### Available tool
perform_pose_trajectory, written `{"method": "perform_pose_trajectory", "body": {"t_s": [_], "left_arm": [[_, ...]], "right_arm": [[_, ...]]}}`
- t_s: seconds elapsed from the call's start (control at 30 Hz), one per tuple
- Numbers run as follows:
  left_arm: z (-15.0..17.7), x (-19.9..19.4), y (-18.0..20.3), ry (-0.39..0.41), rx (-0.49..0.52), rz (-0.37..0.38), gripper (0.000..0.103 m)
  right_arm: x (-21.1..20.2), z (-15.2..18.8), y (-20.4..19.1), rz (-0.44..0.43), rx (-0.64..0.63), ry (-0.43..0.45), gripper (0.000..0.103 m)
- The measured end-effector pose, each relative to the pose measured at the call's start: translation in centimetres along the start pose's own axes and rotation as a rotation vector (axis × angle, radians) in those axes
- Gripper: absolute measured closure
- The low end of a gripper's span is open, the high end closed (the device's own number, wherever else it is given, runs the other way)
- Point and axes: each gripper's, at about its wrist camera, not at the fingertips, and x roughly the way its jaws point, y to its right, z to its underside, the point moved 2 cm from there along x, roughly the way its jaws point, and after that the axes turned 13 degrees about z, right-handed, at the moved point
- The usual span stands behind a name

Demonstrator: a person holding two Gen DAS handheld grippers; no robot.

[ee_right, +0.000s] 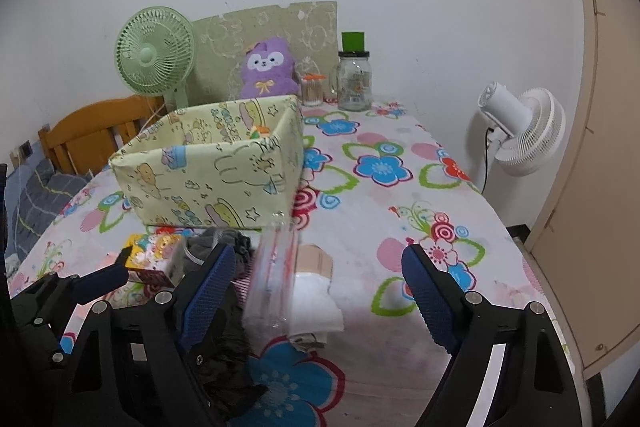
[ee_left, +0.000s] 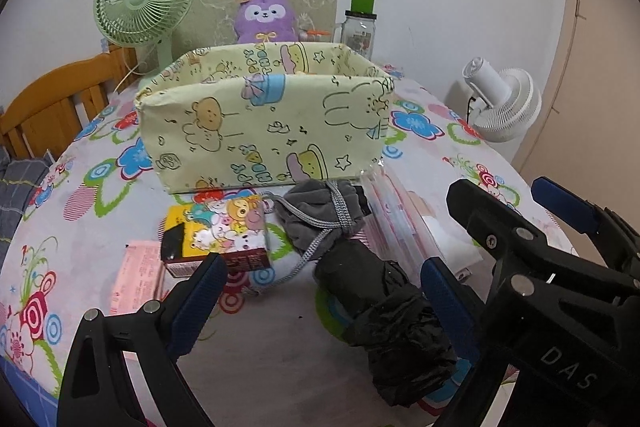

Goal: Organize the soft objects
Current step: 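Grasp the black folded umbrella with the left tool while the right tool grasps the clear striped bag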

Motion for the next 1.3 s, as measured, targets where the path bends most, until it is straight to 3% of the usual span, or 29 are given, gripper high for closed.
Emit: {"method": "perform_pose_trajectory", "body": {"t_s": [0.13,0.33,0.5,0.6,0.8,0.97,1.17,1.3], "left_arm": [[0.2,0.6,0.3,-0.012,-0.003,0.005,0.008],[0.5,1.2,0.6,-0.034,0.000,0.009,0.023],[0.9,1.7,0.3,-0.077,-0.015,0.032,0.049],[1.0,1.8,0.1,-0.092,-0.021,0.037,0.057],[1.0,1.4,-0.4,-0.088,-0.007,0.019,0.061],[1.1,1.3,-0.7,-0.087,0.005,0.021,0.061],[0.9,1.6,-0.9,-0.095,0.000,0.030,0.061],[1.1,1.9,-0.9,-0.099,0.006,0.031,0.061]], "right_arm": [[0.5,0.3,0.6,0.001,0.006,-0.018,0.016],[1.5,0.8,0.8,0.006,0.008,-0.055,0.016],[2.2,1.2,0.5,0.006,0.006,-0.077,0.016],[2.5,1.2,0.3,0.003,0.006,-0.090,0.016],[2.6,1.1,-0.7,-0.012,-0.013,-0.096,0.016],[3.3,1.1,-1.5,-0.033,-0.019,-0.123,0.025],[3.9,1.2,-2.4,-0.046,-0.029,-0.148,0.043],[4.3,1.3,-3.2,-0.101,-0.040,-0.166,0.052]]}}
